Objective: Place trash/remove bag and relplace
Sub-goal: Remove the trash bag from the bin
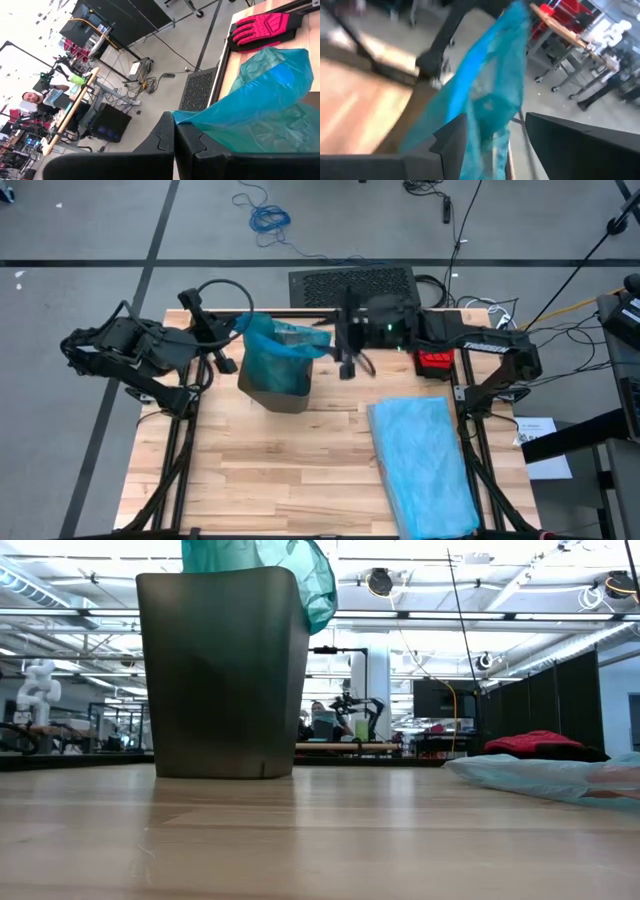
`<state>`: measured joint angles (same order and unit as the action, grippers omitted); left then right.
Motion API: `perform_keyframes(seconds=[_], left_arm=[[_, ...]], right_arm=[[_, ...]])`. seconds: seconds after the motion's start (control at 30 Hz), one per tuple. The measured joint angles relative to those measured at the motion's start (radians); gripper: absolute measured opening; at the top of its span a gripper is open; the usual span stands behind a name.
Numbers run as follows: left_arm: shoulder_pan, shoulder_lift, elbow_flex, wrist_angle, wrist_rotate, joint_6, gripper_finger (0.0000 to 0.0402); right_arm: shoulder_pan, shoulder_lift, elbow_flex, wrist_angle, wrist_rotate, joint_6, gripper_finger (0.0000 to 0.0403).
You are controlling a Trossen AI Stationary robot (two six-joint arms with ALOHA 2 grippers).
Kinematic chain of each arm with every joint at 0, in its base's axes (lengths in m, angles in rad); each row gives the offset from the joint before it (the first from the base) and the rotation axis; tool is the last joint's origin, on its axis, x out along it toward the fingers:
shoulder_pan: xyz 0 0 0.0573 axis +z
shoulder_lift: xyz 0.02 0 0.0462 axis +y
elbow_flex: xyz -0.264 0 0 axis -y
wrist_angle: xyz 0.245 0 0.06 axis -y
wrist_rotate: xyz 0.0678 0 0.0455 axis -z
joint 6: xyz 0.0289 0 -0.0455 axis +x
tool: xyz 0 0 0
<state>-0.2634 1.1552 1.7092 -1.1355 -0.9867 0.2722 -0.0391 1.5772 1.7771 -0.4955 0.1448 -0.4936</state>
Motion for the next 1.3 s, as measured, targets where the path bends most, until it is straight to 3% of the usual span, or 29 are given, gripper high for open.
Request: perform_keyframes(seconds=[0.17, 0.3, 0.5, 0.67, 0.73, 0.93, 1.1, 1.3], left_arm=[[0.000, 0.003, 0.000, 0.001, -0.036, -0.008, 0.0000], [0.001, 0.002, 0.000, 0.003, -0.129, -0.047, 0.0000], [0.000, 0.003, 0.000, 0.012, -0.148, -0.057, 0.0000], [0.000, 0.003, 0.000, 0.011, -0.148, -0.057, 0.0000], [0.000, 0.003, 0.000, 0.007, -0.145, -0.057, 0.0000], [0.000, 0.003, -0.001, -0.002, -0.061, -0.056, 0.0000], [0.000, 0.008, -0.001, -0.005, -0.011, -0.050, 0.0000], [0.000, 0.008, -0.001, -0.021, 0.040, -0.031, 0.0000]], right_arm=[[0.090, 0.033, 0.000, -0.083, 0.319, -0.119, 0.0199], [0.138, 0.089, -0.001, -0.124, 0.385, -0.100, 0.0199], [0.135, 0.162, -0.001, -0.100, 0.591, -0.068, 0.0199], [0.099, 0.187, -0.002, -0.034, 0.638, -0.045, 0.0195], [0.080, 0.186, -0.002, -0.008, 0.641, -0.047, 0.0175], [0.043, 0.153, -0.002, -0.010, 0.554, -0.081, 0.0022], [0.007, 0.121, -0.002, -0.056, 0.378, -0.059, 0.0002], [-0.046, 0.109, 0.111, -0.279, -0.081, 0.109, 0.0000]])
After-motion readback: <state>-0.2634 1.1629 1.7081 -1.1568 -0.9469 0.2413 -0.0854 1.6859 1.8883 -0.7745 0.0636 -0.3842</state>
